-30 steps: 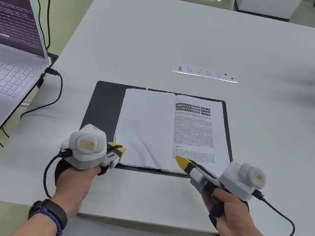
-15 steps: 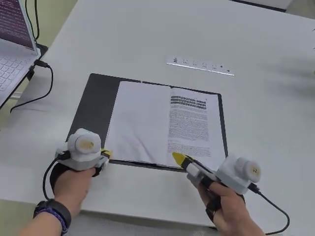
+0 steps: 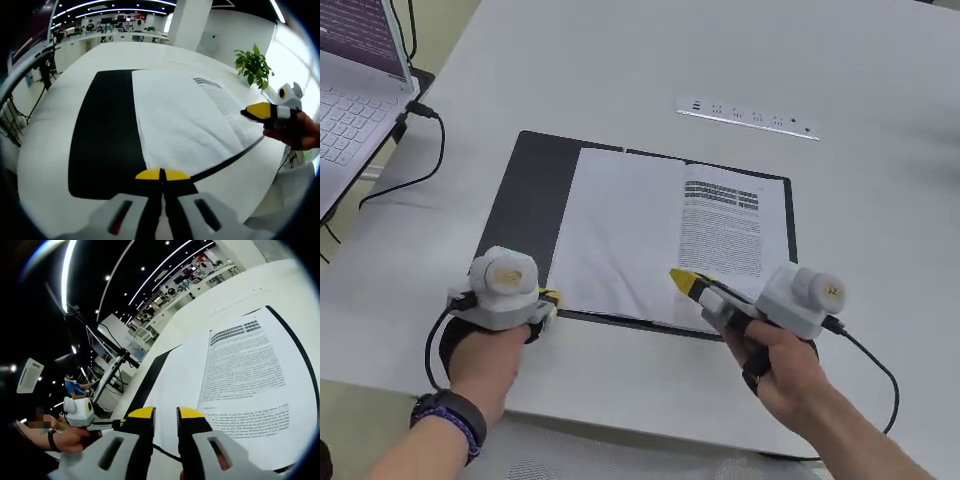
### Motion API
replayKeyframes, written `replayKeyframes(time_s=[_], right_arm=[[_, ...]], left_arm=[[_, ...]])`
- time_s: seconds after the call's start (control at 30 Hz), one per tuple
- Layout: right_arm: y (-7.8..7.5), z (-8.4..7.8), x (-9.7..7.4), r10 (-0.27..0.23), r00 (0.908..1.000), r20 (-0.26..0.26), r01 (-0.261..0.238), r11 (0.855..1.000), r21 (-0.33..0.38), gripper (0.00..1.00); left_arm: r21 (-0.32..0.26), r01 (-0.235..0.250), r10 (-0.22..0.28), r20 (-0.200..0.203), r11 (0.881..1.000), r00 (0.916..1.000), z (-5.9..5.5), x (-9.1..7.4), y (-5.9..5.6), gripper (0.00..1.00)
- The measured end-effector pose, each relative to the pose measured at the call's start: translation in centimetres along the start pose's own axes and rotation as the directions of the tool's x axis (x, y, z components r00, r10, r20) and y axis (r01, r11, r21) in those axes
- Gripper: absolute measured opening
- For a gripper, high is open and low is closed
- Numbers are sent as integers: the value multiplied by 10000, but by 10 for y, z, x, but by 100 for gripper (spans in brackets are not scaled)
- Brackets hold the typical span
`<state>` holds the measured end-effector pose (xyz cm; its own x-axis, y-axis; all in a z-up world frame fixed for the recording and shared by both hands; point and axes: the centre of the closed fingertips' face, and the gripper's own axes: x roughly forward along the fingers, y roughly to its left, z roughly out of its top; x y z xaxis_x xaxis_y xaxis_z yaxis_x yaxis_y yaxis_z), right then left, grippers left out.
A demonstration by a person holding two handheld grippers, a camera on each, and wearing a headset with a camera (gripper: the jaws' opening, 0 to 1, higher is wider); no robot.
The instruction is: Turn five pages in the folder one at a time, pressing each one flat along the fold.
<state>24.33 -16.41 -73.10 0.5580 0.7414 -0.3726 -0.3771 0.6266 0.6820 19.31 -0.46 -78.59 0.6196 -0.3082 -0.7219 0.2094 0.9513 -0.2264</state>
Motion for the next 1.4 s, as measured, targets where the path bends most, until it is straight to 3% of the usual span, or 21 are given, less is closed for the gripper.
replayKeyframes(time_s=[0.27,0.67,1.07,1.23,1.4], right_arm=[[-15,23,18,-76,9999,123,77,9999,-143,10],[-28,38,48,-33,10000,86,35,9998,-202,7],[-49,40,65,-318,9993,189,312,9991,286,1],[-47,33,66,-418,9991,3,418,9991,-14,0],[-40,34,66,-191,9998,59,192,9997,-162,0]], left_arm=[[-57,3,-3,-13,10000,10000,1,-4,-4,0],[-150,69,-71,-140,9999,9999,2,-2,-4,0],[-191,105,-109,-182,9998,9998,2,-1,-4,0],[-207,99,-103,-214,9997,9997,2,1,-2,0],[-216,123,-128,-223,9997,9997,1,4,0,0]])
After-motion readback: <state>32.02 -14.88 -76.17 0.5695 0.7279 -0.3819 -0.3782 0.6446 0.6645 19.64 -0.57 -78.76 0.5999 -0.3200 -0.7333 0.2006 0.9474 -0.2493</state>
